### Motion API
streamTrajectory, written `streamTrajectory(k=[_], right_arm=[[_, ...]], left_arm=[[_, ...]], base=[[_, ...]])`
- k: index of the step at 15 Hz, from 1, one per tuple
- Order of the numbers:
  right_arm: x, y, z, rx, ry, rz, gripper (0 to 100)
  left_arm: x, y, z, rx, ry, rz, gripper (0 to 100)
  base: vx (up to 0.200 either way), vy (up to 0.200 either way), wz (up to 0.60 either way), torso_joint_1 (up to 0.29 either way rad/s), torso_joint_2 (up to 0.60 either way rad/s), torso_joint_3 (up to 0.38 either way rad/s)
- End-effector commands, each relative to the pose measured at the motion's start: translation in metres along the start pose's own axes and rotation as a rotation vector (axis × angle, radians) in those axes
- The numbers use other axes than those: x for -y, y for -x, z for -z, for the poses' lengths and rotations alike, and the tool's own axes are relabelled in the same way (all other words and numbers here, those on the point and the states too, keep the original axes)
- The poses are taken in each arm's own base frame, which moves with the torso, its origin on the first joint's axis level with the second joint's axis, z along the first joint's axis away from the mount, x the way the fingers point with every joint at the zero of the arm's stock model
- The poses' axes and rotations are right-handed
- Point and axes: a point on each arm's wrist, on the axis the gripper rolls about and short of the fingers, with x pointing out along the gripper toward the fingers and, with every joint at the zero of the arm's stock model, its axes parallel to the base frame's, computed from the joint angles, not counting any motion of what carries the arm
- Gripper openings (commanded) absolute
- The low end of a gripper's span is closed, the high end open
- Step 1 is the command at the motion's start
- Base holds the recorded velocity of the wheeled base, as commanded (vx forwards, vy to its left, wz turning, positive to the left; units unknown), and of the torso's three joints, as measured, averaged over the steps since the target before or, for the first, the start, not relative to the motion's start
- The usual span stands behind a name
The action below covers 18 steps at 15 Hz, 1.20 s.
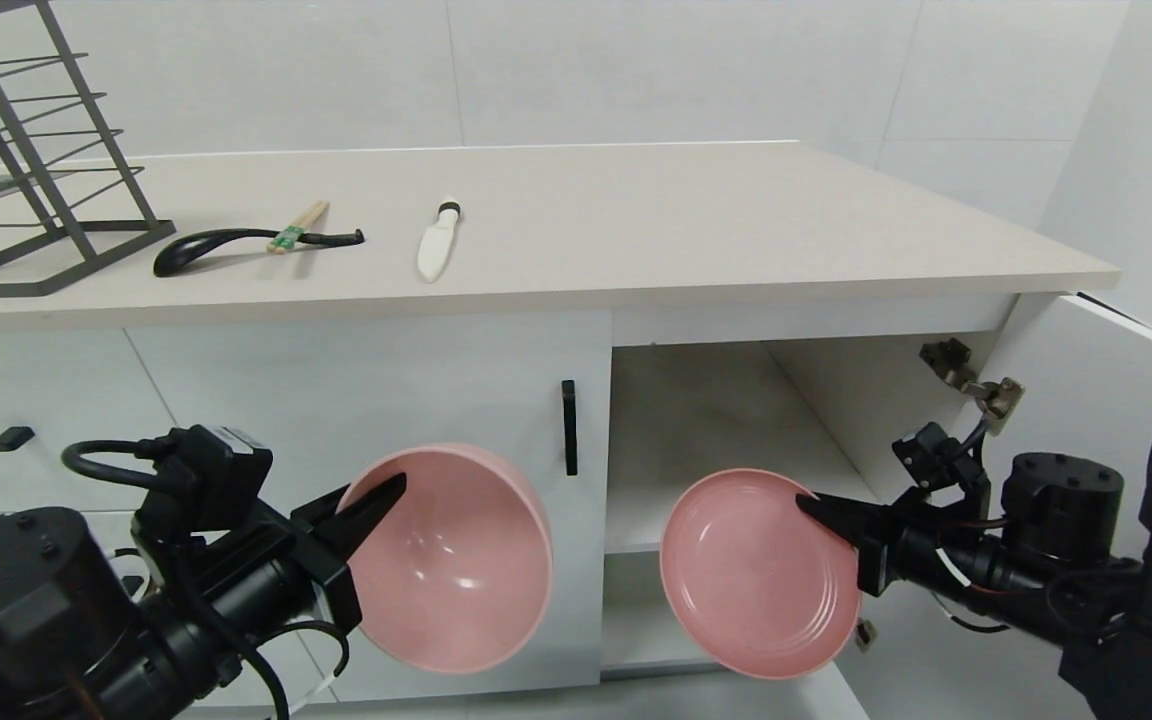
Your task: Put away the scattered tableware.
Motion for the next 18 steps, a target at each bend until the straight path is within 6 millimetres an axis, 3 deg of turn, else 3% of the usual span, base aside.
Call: streamTrajectory(k=[1,5,11,18], right_arm=[[0.000,-0.003,0.005,-0.019,-0.008,-0.005,0],[0.004,-0.016,0.019,-0.060,-0.025,-0.014,0],[0.034,-0.071,0.032,-0.007,-0.003,-0.005,0],[0.065,-0.116,0.042,0.074,0.006,0.067,0]], left_arm=[[-0.001,-0.008,-0.004,0.023,-0.001,-0.001,0],[0.004,-0.018,0.007,-0.030,-0.004,0.024,0],[0.013,-0.022,0.001,0.001,-0.010,0.063,0],[0.015,-0.021,-0.001,0.011,-0.011,0.077,0]], base=[[0.000,0.000,0.00,0.000,0.00,0.000],[0.000,0.000,0.00,0.000,0.00,0.000],[0.000,0.000,0.00,0.000,0.00,0.000],[0.000,0.000,0.00,0.000,0.00,0.000]])
